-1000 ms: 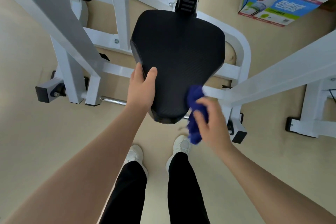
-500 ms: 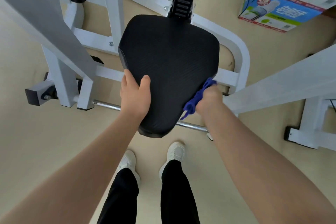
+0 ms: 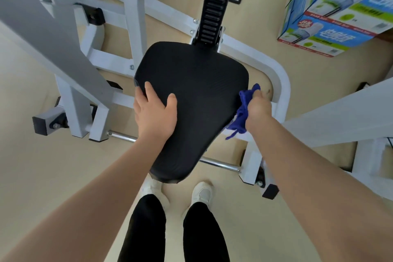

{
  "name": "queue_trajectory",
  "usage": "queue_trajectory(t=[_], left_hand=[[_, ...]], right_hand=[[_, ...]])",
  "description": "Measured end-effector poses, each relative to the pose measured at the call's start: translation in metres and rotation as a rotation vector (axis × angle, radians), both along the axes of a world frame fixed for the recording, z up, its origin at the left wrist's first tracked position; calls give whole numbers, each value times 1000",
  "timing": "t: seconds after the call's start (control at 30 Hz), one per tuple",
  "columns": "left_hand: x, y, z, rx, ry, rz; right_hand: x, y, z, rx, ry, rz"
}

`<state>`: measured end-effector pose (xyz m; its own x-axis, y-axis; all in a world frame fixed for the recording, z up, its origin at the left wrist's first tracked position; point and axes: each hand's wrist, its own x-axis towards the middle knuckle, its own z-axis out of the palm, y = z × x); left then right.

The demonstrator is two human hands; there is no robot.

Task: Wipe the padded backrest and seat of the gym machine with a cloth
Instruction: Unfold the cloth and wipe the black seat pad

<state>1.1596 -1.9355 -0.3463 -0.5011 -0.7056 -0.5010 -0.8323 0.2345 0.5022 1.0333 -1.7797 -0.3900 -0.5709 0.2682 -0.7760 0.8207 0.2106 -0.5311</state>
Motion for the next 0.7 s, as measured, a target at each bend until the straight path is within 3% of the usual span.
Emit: queue_trajectory(t=[0.13,0.27,0.43,0.57,0.7], left_hand=[[-22,-3,-3,-6,-20,-48],[-42,-16,-2,4,-2,-87],[-67,-38,-12,-18,-2,-138],[-79,-54,-20,-53,55,-196],[-77,-79,-24,-65,59,-106]], right_hand=[[-14,-1,-3,96,58,275],[7,9,-4,91,47,230],[-41,-13,-17,187,80,276],[-81,-36,-30,351,231,568],[-94,-45,-31,539,279,920]])
